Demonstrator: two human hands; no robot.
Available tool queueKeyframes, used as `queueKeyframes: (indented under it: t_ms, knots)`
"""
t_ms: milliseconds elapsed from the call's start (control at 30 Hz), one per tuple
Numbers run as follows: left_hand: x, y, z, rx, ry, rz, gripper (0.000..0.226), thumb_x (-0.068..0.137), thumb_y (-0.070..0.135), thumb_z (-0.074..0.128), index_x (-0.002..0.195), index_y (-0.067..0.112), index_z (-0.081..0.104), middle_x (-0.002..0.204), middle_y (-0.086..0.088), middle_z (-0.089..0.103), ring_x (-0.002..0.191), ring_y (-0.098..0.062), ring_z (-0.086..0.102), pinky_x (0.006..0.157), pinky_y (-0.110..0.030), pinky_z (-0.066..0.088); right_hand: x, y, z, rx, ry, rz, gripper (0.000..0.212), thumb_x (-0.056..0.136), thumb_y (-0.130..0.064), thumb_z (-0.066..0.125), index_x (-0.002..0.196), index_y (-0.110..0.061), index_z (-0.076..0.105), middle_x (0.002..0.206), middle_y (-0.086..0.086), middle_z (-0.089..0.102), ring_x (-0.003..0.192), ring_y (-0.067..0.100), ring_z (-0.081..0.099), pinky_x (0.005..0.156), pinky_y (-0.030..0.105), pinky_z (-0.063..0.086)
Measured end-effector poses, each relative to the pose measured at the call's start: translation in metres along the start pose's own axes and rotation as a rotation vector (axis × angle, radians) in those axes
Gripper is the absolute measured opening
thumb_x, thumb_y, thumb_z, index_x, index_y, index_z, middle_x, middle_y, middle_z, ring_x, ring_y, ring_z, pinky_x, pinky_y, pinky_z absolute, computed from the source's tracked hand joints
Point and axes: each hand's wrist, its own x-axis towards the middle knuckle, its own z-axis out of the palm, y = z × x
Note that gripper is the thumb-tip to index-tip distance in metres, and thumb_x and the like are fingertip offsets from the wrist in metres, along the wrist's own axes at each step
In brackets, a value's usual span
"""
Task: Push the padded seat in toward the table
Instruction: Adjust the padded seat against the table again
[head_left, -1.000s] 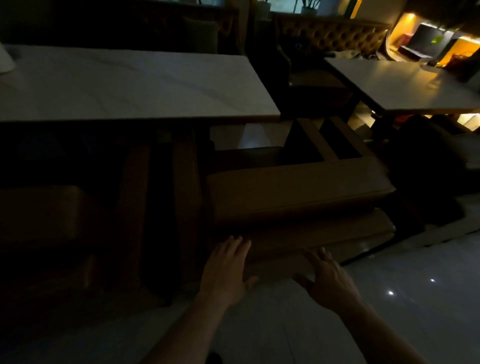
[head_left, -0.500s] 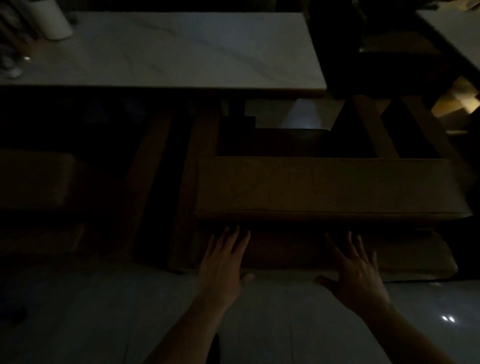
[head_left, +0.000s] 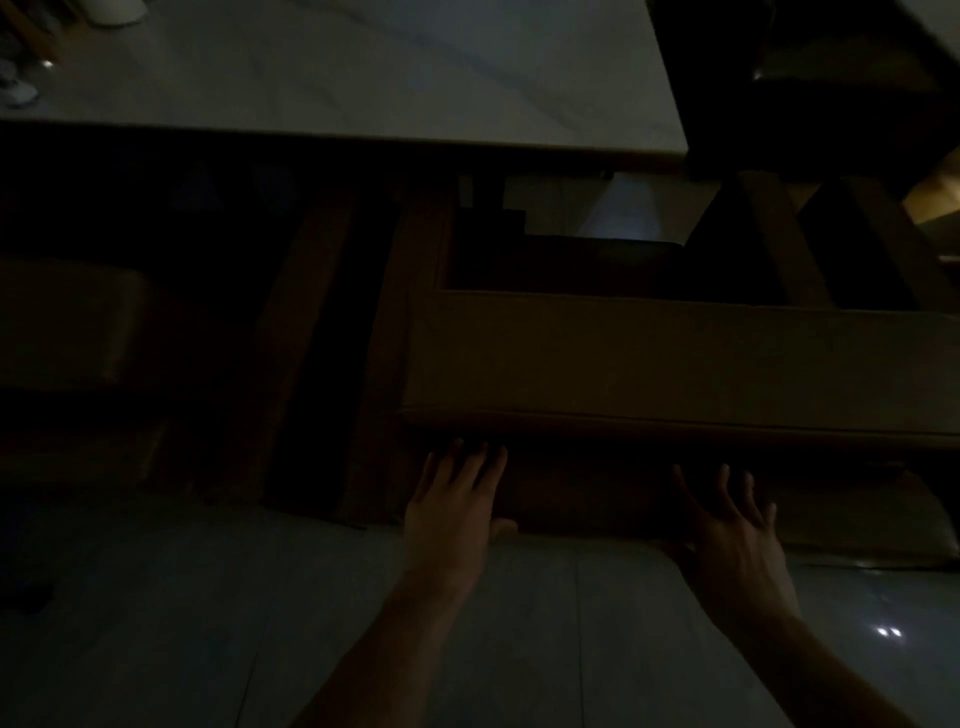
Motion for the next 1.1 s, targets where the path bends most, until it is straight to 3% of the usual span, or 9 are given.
queueKeyframes:
  t_ms: [133,400,600,867,1100]
  knots:
    - [0.0,-0.003,0.002,0.034,0.026,0.023,0.083,0.065,0.054,0.08,0.137,0.023,0.055,0.133,0.002,0.061,0.129,-0.029,0.051,0.108,-0.049,0.04,0.0,-0.002,-0.001,-0.011,-0.036,0.012,0.084,0.094,-0.06,0.045,0.156,-0.037,-0.007,0.164,0.018,0.002,0.15,0.046,-0.001,0.12,0.061,0.017]
    - [0.002,-0.01,0.01,0.015,0.043,0.032,0.082,0.065,0.056,0.079,0.137,0.025,0.054,0.13,0.003,0.061,0.127,-0.028,0.051,0.107,-0.048,0.042,0.0,-0.009,0.002,0.003,-0.001,0.041,0.081,0.093,-0.058,0.048,0.157,-0.036,0.004,0.163,0.021,0.011,0.149,0.047,0.005,0.117,0.061,0.02]
    - [0.002,-0.015,0.009,-0.013,0.016,0.022,0.079,0.079,0.057,0.066,0.147,0.031,0.038,0.144,0.007,0.047,0.139,-0.025,0.034,0.116,-0.045,0.027,-0.003,-0.016,0.002,0.006,0.03,0.033,0.081,0.093,-0.054,0.053,0.158,-0.03,0.011,0.162,0.024,0.015,0.148,0.05,0.007,0.117,0.063,0.025]
    - [-0.003,-0.023,0.001,0.009,0.004,0.003,0.077,0.083,0.062,0.058,0.149,0.036,0.029,0.148,0.013,0.039,0.142,-0.019,0.026,0.118,-0.04,0.023,-0.008,-0.026,0.006,0.024,0.003,0.039,0.083,0.095,-0.059,0.044,0.157,-0.033,-0.005,0.164,0.021,0.001,0.149,0.047,-0.003,0.121,0.06,0.014]
    - [-0.008,-0.023,0.005,-0.027,0.003,-0.038,0.075,0.086,0.064,0.053,0.15,0.038,0.026,0.153,0.013,0.034,0.145,-0.016,0.02,0.119,-0.036,0.018,-0.009,-0.025,0.004,0.04,0.002,0.028,0.082,0.095,-0.058,0.045,0.157,-0.034,-0.003,0.164,0.021,0.004,0.149,0.048,-0.001,0.12,0.06,0.015]
